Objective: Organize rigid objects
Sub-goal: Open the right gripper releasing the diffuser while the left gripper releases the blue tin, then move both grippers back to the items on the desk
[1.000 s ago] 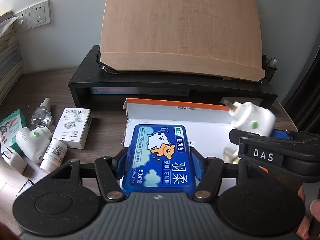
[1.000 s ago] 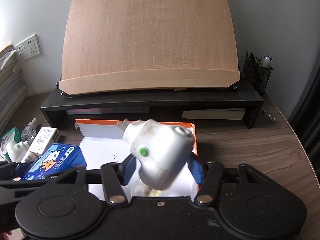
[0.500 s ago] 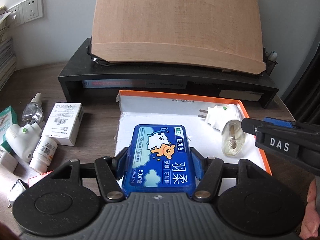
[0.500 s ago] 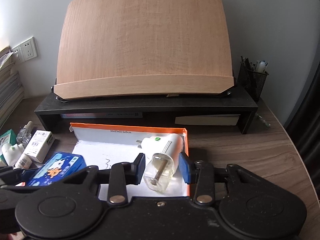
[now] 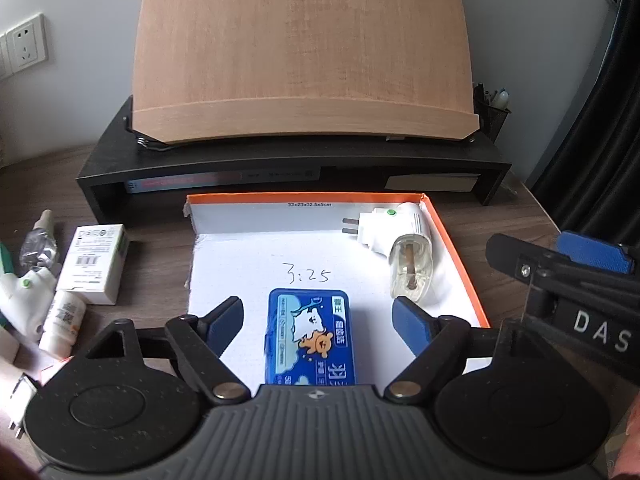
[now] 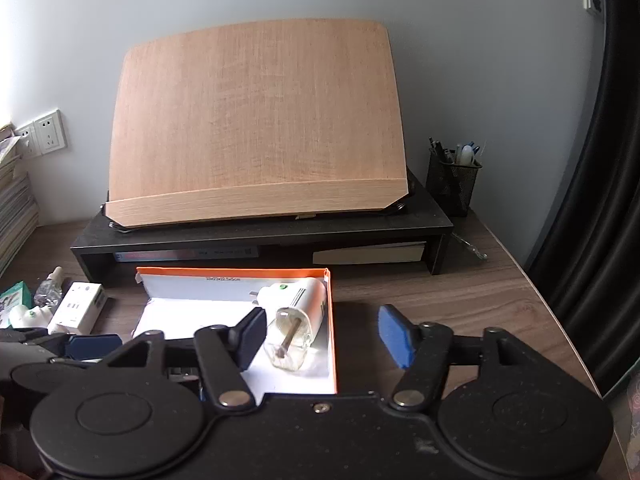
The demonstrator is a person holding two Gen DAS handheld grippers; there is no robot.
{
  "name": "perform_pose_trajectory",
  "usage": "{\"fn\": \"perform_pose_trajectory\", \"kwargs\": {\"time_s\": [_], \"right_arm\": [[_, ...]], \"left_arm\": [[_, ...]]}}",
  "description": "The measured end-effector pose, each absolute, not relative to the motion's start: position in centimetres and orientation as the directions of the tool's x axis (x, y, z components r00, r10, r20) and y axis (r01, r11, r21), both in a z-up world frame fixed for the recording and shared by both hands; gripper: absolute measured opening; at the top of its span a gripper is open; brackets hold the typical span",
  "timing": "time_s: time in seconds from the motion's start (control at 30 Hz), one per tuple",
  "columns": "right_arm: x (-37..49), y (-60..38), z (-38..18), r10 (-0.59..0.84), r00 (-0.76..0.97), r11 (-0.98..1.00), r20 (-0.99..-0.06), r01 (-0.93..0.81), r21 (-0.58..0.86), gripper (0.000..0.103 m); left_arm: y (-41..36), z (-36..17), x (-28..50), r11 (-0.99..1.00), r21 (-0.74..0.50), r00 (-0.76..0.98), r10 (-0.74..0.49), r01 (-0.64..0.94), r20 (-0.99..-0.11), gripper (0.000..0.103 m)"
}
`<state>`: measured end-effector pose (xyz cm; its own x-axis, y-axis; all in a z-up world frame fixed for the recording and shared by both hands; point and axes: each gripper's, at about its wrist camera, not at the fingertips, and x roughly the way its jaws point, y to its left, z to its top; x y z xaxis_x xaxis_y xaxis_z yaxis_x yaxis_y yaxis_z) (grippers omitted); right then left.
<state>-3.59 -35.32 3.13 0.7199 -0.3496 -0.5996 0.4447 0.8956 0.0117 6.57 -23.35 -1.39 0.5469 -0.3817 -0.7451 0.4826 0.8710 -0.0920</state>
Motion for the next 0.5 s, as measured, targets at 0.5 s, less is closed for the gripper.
{"fn": "perform_pose_trajectory", "kwargs": {"time_s": [0.5], "right_arm": [[-6.0, -29.4, 3.9, -0.303, 0.729, 0.886, -0.614, 0.452, 0.101, 0.091]], "left_arm": [[-15.8, 0.9, 3.6, 0.91, -0.059, 0.594, -0.317, 0.411, -0.739, 0.095]]}}
